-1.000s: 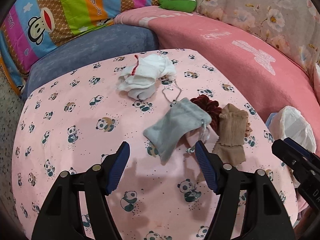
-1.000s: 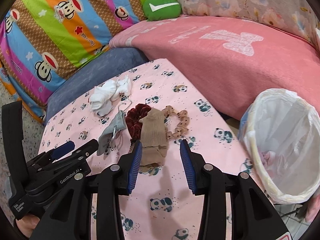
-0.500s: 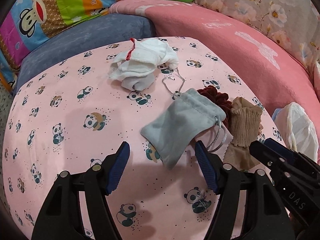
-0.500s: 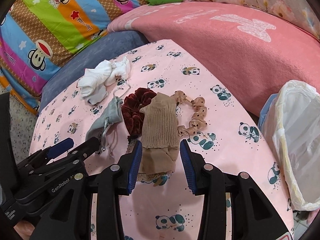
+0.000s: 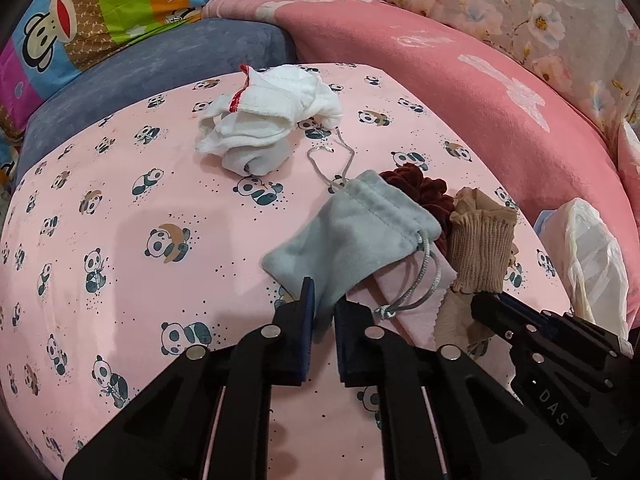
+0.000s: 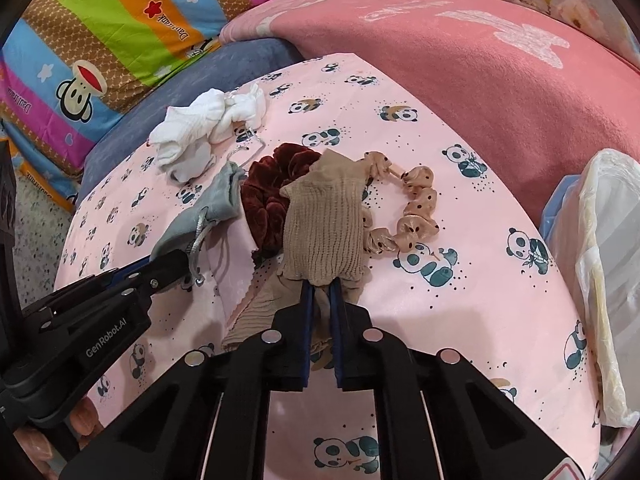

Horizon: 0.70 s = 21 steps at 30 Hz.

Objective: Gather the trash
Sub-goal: 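Grasp the grey drawstring pouch with the left tool while the right tool grasps the beige stocking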

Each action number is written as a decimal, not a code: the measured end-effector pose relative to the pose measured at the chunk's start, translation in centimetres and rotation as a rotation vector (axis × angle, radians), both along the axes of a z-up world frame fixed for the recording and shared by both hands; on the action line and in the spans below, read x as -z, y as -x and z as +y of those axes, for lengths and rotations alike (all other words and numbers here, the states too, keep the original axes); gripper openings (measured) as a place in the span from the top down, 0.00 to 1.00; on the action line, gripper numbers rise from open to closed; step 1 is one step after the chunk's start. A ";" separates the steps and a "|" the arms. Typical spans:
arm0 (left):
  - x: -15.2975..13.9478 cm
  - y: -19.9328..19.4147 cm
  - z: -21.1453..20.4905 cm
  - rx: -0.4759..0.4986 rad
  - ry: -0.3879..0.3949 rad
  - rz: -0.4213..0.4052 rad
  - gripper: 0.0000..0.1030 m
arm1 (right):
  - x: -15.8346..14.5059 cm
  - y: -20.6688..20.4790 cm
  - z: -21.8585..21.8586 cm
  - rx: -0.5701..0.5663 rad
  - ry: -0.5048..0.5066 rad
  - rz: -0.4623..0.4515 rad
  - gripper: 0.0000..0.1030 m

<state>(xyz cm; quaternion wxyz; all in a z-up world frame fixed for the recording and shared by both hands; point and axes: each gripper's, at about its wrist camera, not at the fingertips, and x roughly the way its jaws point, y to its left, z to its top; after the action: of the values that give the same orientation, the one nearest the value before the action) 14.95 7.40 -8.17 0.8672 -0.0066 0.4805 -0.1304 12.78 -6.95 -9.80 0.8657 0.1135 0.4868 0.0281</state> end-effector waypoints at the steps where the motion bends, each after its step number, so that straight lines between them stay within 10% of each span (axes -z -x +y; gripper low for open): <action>1: -0.2 0.1 -0.1 0.000 0.000 -0.004 0.94 | -0.4 0.1 0.1 -0.005 0.001 -0.011 0.91; 21: -9.0 3.4 -3.1 0.052 0.063 -0.187 0.98 | -11.3 4.9 -1.9 0.003 -0.034 -0.277 0.94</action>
<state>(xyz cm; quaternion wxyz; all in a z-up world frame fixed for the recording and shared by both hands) 11.57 4.35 0.82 0.9040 -0.0091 0.3932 -0.1679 7.87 -8.89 1.53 0.9225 0.1240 0.3620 0.0507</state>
